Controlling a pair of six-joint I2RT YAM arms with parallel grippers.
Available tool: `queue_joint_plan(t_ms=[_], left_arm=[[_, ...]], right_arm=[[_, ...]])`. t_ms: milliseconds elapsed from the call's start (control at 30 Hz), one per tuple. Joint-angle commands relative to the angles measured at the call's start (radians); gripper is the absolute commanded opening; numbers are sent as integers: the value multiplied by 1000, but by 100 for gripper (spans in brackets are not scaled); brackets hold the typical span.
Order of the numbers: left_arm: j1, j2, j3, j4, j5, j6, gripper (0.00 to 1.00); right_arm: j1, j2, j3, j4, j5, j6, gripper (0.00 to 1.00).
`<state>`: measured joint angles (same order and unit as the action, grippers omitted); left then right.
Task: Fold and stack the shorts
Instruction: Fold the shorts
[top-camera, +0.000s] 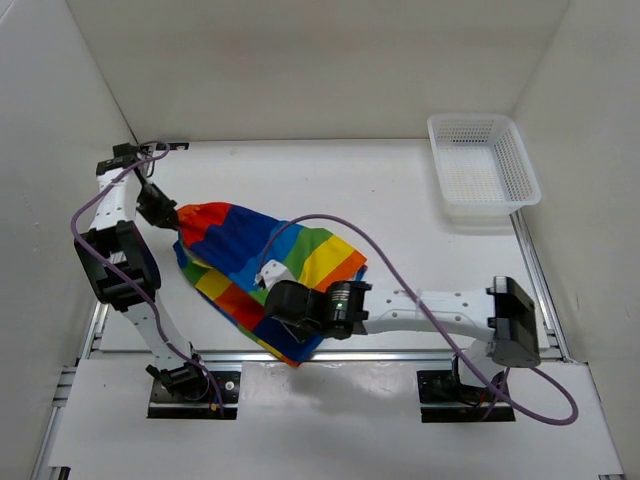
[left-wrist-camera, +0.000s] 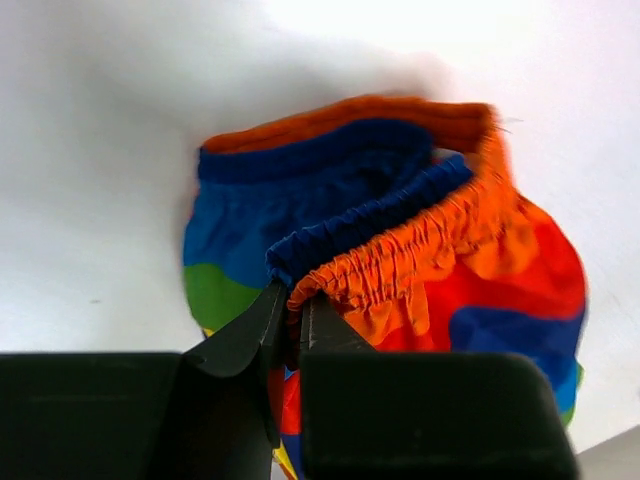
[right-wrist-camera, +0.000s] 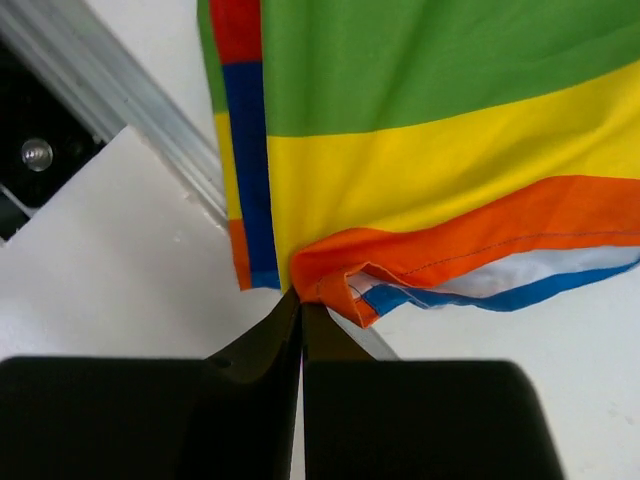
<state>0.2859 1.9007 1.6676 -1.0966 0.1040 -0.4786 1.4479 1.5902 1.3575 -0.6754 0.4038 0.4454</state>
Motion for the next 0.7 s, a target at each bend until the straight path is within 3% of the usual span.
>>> queue_joint_plan(t_ms=[0,33,100,133,200,233,367,433,600,667], left_arm=[[62,-45,-37,47,-61,26,10],[62,-45,-75,47,-50,26,18],[62,-45,-123,47,-50,26,35],[71,-66,-176,59,-50,12,52],[85,-89,-222,93,-35,3,88],[99,-98,-235,93,-26,3,95],[121,-120,-244,93,-35,3,97],[121,-120,-244,104,-56,-6,97],[130,-57,-285,155,-32,-26,90],[130,-25,-286,164,-32,-26,86]], right_arm=[[11,77,-17,53,-176,-66,0],[11,97,-2,42,-195,-66,3],[11,119,18,7,-206,-89,27],[11,119,28,-3,-197,-89,72],[2,79,28,-27,-159,-74,87],[-9,35,13,-27,-116,-64,96],[-153,-120,-108,-27,-124,56,99],[-298,-207,-226,-10,-189,164,97],[-645,-344,-487,184,-531,323,95],[-690,-345,-526,250,-582,381,95]])
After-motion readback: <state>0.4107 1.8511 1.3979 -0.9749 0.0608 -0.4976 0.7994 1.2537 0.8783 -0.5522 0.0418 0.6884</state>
